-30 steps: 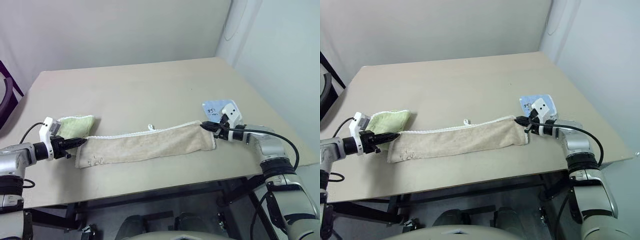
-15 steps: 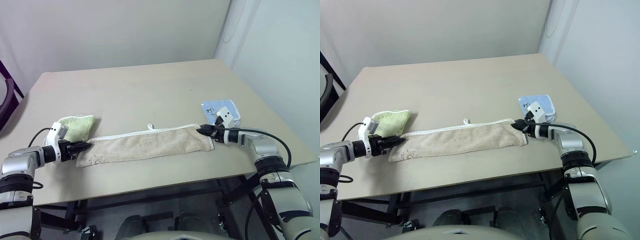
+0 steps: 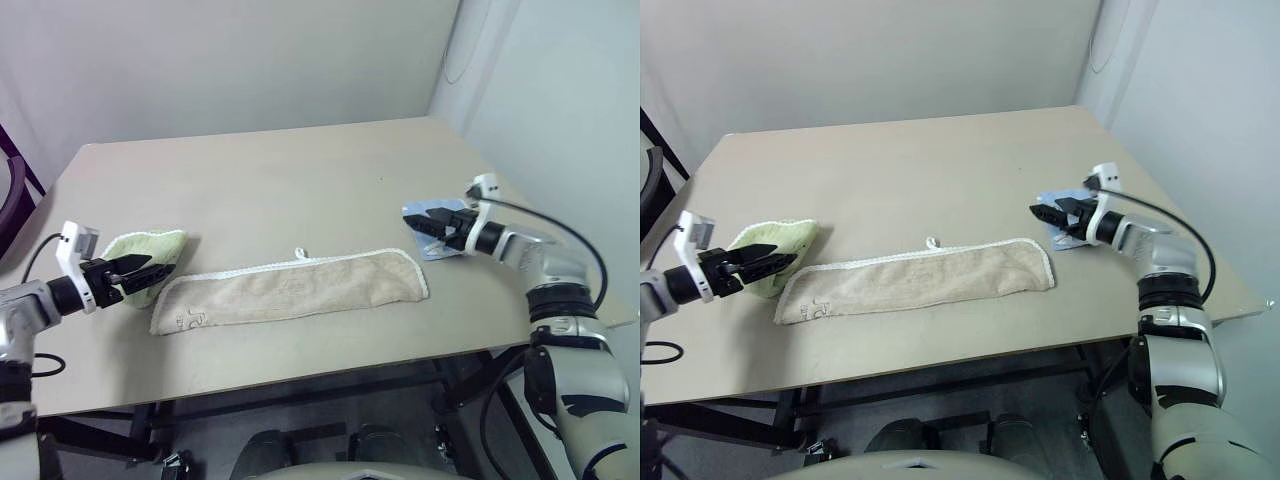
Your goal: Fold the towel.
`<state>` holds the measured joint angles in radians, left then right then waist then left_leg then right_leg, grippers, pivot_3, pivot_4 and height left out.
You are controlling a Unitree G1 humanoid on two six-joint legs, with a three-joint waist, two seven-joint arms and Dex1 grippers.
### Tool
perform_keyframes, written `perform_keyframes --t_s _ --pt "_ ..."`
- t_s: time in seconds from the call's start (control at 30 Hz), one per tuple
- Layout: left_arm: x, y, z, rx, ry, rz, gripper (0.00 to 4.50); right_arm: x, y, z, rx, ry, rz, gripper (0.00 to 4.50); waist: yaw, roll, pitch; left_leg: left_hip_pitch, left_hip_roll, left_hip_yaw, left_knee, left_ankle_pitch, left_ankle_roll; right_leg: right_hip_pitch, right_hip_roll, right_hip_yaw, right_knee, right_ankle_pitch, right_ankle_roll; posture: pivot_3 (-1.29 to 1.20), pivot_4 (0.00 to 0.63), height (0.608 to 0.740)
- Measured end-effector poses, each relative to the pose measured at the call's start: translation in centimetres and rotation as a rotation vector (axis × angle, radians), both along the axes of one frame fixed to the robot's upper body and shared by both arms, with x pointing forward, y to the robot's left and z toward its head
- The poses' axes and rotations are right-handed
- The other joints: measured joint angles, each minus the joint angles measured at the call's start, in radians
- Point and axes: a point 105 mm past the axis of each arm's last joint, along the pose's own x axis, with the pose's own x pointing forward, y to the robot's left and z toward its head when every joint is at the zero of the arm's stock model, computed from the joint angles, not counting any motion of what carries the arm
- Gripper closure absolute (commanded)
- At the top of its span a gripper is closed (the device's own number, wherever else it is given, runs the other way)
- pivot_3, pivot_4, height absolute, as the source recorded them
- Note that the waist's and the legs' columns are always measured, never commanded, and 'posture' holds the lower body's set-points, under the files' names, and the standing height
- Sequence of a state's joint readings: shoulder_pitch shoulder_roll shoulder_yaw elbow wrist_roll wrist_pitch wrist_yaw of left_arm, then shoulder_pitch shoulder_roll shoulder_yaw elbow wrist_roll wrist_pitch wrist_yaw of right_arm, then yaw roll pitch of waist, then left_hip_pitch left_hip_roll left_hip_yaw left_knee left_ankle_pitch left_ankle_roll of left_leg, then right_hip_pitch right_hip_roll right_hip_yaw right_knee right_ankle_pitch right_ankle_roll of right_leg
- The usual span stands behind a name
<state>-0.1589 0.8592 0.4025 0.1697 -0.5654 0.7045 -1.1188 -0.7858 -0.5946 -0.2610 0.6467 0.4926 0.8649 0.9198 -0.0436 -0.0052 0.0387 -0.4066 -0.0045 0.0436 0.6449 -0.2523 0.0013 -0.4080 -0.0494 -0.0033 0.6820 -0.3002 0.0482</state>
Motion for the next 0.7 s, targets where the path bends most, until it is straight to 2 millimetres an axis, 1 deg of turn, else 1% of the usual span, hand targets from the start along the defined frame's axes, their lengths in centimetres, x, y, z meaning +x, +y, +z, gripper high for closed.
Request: perform_keyframes --t_s 0.07,0.1,0.13,0.2,0.27,0.33,0.4,0.47,0.57,0.63,0.7 --pt "-1.0 -1.2 -0.2 0.009 0.008 -0.037 0.0 -1.2 -0.1 0.6 0.08 0.109 0.038 0.08 0.003 0.0 0.0 0.0 0.0 0.0 0.0 0.0 0.0 0.001 0.0 0.0 0.0 -0.001 -0.001 0.0 0.0 0.74" --pt "-1.4 -1.6 -0.3 0.016 0.012 -0.054 0.0 -1.9 -0.2 0.5 0.099 0.157 0.055 0.08 0.003 0.0 0.0 0.0 0.0 0.0 0.0 0.0 0.0 0.001 0.0 0.0 0.0 -0.001 -0.001 0.0 0.0 0.74" --pt "-1.7 -2.0 -0.5 0.03 0.014 -0.068 0.0 -2.6 -0.3 0.1 0.104 0.204 0.068 0.08 0.003 -0.001 0.0 0.0 0.0 0.0 0.001 0.0 -0.001 0.001 -0.001 0.0 -0.001 -0.001 -0.002 0.0 0.0 0.74" --pt "-2.4 -2.7 -1.1 0.061 0.022 -0.093 0.0 -3.9 -0.9 -1.6 0.117 0.302 0.066 0.08 0.003 0.0 0.0 0.001 0.0 0.001 0.001 -0.001 -0.001 0.002 -0.001 0.0 -0.001 -0.001 -0.002 0.0 0.0 0.74" --pt "-2.4 -3.0 -2.2 0.128 0.015 -0.093 0.0 -4.9 -1.3 -3.0 0.135 0.354 0.057 0.08 0.003 0.002 0.0 0.001 0.0 0.003 0.001 -0.001 -0.001 0.002 -0.002 0.0 -0.001 -0.001 -0.001 0.0 0.0 0.74" --pt "-2.6 -3.6 -3.2 0.161 0.018 -0.109 0.0 -5.6 -1.7 -3.7 0.14 0.408 0.043 0.08 0.002 0.004 0.0 0.001 0.0 0.004 0.001 0.0 0.0 0.001 -0.003 0.0 -0.001 -0.001 -0.001 0.0 0.0 0.74" --pt "-2.8 -5.1 -3.5 0.15 0.011 -0.15 0.0 -6.3 -2.3 -4.0 0.137 0.465 0.028 0.08 0.002 0.003 0.0 0.0 0.0 0.004 0.001 0.0 0.001 0.001 -0.003 0.0 -0.001 -0.001 -0.001 0.0 0.0 0.74" --pt "-2.9 -6.1 -3.7 0.162 -0.009 -0.18 0.0 -7.1 -2.1 -4.4 0.149 0.5 0.043 0.08 0.002 0.003 0.0 0.0 0.0 0.004 0.001 0.0 0.001 0.001 -0.002 0.0 -0.001 -0.001 -0.001 0.0 0.0 0.74" --pt "-3.0 -7.3 -4.2 0.127 -0.02 -0.197 0.0 -8.5 -1.7 -6.0 0.162 0.579 0.052 0.08 0.003 0.003 -0.001 0.0 0.0 0.004 0.001 0.0 0.001 0.001 -0.002 0.0 -0.001 0.0 -0.001 0.0 0.0 0.74" --pt "-3.3 -8.3 -4.5 0.096 -0.003 -0.223 0.0 -8.9 -1.4 -6.8 0.15 0.609 0.05 0.08 0.001 0.003 -0.001 0.0 0.0 0.005 0.002 0.0 0.001 0.002 -0.002 0.0 -0.001 0.0 0.0 0.0 0.0 0.74" --pt "-3.4 -9.1 -4.3 0.077 0.0 -0.248 0.0 -9.0 -1.0 -7.1 0.138 0.619 0.053 0.08 0.002 0.003 -0.001 0.0 0.0 0.005 0.003 0.0 0.002 0.002 -0.002 0.0 -0.001 0.0 0.001 0.0 0.0 0.74"
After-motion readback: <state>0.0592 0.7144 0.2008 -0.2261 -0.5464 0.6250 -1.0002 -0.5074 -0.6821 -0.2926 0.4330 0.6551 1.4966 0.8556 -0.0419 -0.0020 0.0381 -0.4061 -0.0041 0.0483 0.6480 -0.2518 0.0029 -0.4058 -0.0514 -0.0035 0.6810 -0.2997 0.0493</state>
